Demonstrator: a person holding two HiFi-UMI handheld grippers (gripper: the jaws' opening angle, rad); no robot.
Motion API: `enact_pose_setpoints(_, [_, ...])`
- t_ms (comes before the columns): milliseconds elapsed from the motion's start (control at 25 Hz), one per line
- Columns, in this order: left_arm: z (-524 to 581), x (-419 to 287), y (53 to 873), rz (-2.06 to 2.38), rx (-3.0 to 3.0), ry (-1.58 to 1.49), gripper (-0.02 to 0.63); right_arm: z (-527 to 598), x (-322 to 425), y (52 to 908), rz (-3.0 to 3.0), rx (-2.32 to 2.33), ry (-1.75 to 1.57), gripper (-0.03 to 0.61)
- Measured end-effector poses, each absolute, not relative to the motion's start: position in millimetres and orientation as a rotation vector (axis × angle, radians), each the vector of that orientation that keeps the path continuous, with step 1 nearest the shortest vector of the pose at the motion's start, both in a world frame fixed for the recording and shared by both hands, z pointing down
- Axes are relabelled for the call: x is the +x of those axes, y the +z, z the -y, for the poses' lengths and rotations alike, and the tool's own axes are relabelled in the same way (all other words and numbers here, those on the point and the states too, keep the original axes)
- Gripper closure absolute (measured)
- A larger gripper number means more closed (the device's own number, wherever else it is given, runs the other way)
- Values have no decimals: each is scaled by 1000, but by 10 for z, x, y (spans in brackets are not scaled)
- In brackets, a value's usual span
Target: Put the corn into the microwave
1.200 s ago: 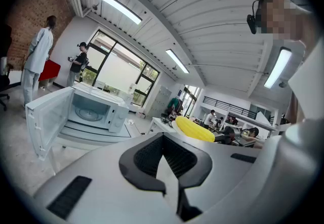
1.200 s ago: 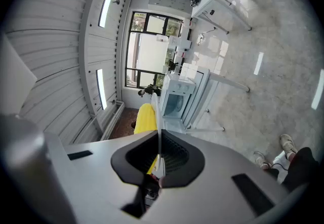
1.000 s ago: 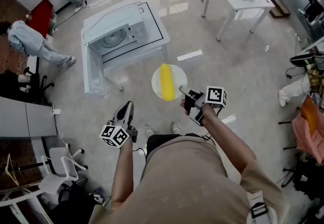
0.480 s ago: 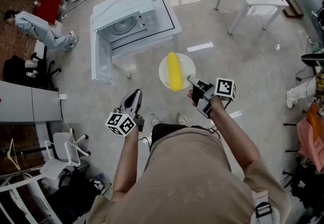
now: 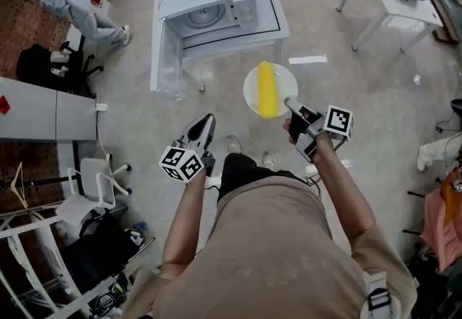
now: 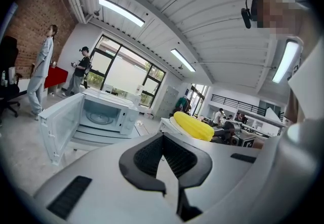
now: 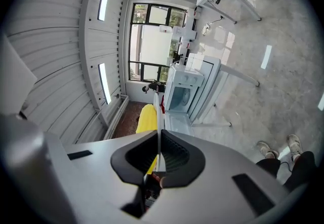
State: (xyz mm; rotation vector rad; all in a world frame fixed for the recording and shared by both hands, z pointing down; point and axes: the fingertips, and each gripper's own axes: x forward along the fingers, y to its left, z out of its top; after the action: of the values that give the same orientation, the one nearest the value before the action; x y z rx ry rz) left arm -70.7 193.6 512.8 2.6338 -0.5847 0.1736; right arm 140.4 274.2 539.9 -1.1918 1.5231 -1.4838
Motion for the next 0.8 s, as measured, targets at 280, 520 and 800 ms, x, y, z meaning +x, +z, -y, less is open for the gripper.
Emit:
enact_pose_setpoints(280, [-1488, -922, 5169, 627, 2613, 164, 607, -2233, 1155, 5427, -1572, -1186, -1518, 561])
enact_pose_setpoints(520, [-1013, -1025, 5220, 634, 2596, 168, 607, -1730, 947, 5410, -1601, -1167, -1540, 561])
enact_pose_setpoints(800, [-443, -1031, 5266, 601, 2603, 163, 607, -1093, 859, 5454, -1580, -1172, -1540, 561])
